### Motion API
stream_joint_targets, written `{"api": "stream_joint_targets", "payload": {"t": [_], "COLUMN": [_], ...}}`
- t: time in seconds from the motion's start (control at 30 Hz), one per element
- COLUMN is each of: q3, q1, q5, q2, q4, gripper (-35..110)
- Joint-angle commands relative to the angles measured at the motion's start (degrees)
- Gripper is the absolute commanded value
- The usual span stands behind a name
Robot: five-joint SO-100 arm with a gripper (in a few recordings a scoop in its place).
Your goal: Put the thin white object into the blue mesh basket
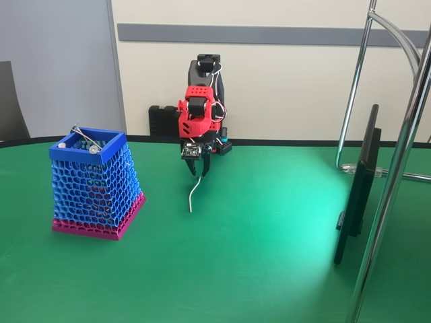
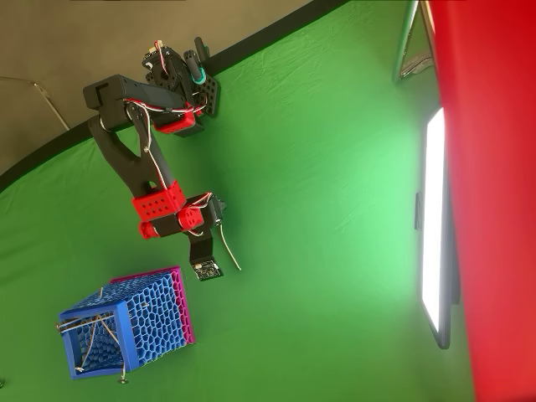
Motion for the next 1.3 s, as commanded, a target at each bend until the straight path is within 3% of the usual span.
{"api": "stream_joint_targets", "payload": {"t": [0.0, 1.27], "q3": [-2.11, -6.59], "q1": [-0.62, -0.79], "q5": [0.70, 3.43], "q2": [-0.26, -10.02], "q4": [0.35, -1.23], "gripper": [15, 14]}}
